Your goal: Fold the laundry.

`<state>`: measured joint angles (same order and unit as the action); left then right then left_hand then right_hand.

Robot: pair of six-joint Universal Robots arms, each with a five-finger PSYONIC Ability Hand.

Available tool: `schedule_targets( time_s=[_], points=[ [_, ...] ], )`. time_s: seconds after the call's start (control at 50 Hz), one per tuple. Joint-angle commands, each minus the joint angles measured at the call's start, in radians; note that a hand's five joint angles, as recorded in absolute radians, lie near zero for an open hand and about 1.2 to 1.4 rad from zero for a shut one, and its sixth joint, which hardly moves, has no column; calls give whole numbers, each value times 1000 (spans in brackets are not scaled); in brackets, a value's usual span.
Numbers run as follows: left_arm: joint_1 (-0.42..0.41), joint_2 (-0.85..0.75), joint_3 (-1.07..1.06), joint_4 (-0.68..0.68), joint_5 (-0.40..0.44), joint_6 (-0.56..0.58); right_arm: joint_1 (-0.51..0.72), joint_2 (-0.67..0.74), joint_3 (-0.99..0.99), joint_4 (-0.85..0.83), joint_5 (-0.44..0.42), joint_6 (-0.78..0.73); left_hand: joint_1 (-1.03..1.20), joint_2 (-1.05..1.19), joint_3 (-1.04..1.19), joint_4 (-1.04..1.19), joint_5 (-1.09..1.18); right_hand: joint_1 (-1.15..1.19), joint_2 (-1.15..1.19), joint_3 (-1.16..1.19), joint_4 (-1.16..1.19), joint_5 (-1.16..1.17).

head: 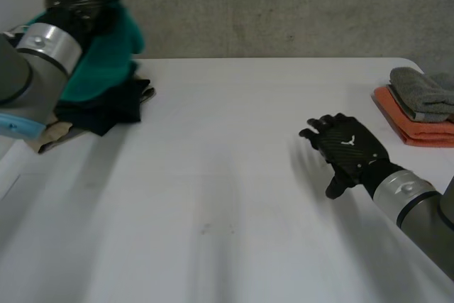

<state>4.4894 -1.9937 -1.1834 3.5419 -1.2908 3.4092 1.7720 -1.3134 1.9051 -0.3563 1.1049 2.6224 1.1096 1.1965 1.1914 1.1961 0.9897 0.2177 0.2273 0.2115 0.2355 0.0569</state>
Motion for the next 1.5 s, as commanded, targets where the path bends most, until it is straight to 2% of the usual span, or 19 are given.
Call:
schedule_targets(
  time_s=[0.02,0.04,0.12,0.18,0.28,0.4,0.48,0.56,0.7,0.76,0.82,0.88,0.96,1.04,1.1,1.16,1.26,1.4,1.5],
  points=[
    [-246,107,-166,2,8,-283,-48,-30,-14,5,84,62,287,200,205,200,232,-43,-53,-37,-61,-57],
    [-313,87,-185,5,7,-301,-52,-32,-15,3,92,68,287,200,205,200,232,-43,-53,-37,-61,-57],
    [-467,-41,-180,8,5,-301,-72,-33,-23,5,131,80,287,200,205,200,232,-43,-53,-37,-61,-57],
    [-525,-129,-153,5,5,-298,-81,-33,-26,5,156,80,287,200,205,200,232,-43,-53,-37,-61,-57],
    [-591,-211,-120,-11,7,-294,-89,-32,-35,7,179,80,-918,-1005,-999,-1004,-972,-43,-53,-37,-61,-57],
    [-573,-148,-116,-14,-5,-292,-89,-33,-41,14,170,79,-884,-971,-966,-971,-939,-43,-53,-37,-61,-57],
    [-481,-68,-148,-24,-7,-274,-86,-36,-55,57,168,68,-870,-957,-952,-956,-924,-43,-53,-37,-61,-57],
    [-408,-8,-205,-81,-7,-187,-71,-87,-81,166,165,61,-838,-925,-919,-924,-892,-43,-53,-37,-61,-57],
    [-378,-7,-274,-205,-12,-2,-28,-152,-106,414,154,9,-837,-924,-919,-924,-892,-43,-53,-37,-61,-57],
    [-372,-10,-312,-273,-44,62,-2,-141,-100,419,174,-34,-808,-895,-890,-895,-863,-43,-53,-37,-61,-57],
    [-397,-8,-349,-304,-103,67,37,-110,-83,381,193,-103,-764,-851,-846,-851,-819,-43,-53,-37,-61,-57],
    [-436,-7,-363,-302,-124,62,49,-51,-80,333,236,-142,-761,-848,-843,-848,-816,-43,-53,-37,-61,-57],
    [-542,-10,-340,-275,-157,4,47,-14,-84,309,314,-176,-667,-754,-749,-754,-722,-43,-53,-37,-61,-57],
    [-598,-59,-292,-229,-223,-77,43,-9,-84,307,331,-190,-664,-751,-746,-751,-719,-43,-53,-37,-61,-57],
    [-657,-132,-226,-205,-284,-91,34,-7,-86,300,326,-190,-676,-763,-758,-762,-731,-43,-53,-37,-61,-57],
    [-713,-219,-135,-202,-315,-80,32,-9,-92,298,328,-190,-682,-769,-764,-768,-736,-43,-53,-37,-61,-57],
    [-736,-316,-59,-202,-315,-41,29,-7,-90,298,328,-190,-679,-766,-761,-765,-733,-43,-53,-37,-61,-57],
    [-765,-422,-10,-196,-317,82,24,-7,-84,295,328,-190,-644,-731,-726,-730,-698,-43,-53,-37,-61,-57],
    [-763,-435,-7,-152,-317,101,26,-7,-80,287,328,-186,-216,-303,-298,-303,-271,-43,-53,-37,-61,-57]
  ],
)
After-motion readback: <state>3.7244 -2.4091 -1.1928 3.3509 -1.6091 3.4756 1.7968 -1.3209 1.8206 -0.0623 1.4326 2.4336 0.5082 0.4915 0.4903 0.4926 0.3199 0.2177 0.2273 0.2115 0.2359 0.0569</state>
